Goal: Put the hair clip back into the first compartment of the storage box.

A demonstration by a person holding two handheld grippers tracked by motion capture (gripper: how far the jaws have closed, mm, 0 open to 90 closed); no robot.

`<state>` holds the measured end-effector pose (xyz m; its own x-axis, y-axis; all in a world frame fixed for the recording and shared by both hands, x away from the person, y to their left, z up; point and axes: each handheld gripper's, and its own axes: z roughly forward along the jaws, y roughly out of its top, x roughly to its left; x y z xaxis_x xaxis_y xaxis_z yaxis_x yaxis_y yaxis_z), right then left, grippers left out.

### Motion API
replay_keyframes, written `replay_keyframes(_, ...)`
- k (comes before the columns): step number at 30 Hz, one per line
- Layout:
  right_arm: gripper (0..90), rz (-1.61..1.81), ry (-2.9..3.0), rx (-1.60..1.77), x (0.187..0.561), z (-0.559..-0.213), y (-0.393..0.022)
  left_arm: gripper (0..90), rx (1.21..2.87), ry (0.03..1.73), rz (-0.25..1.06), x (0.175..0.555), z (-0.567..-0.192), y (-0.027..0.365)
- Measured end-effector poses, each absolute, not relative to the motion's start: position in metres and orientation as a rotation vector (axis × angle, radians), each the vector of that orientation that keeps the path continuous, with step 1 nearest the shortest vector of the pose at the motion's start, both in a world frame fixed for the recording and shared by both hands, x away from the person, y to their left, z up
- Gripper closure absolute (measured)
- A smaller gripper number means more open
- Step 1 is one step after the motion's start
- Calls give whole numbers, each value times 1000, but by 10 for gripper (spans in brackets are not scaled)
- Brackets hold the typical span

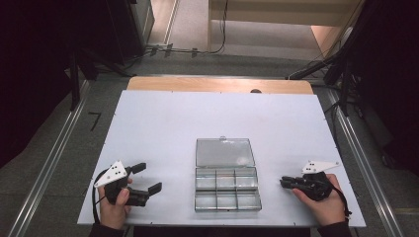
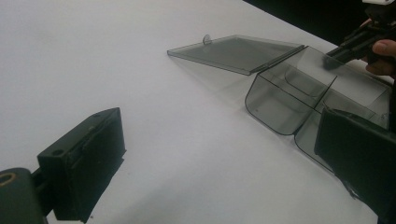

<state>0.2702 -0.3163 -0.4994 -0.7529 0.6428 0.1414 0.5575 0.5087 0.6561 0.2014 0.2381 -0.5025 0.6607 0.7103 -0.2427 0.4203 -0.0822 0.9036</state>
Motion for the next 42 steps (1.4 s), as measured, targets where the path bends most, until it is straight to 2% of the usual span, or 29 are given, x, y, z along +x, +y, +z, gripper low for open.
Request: replay_keyframes(42,782,1261,2542,1017,267,-467,-303,17,1718,915,307,201,-502,236)
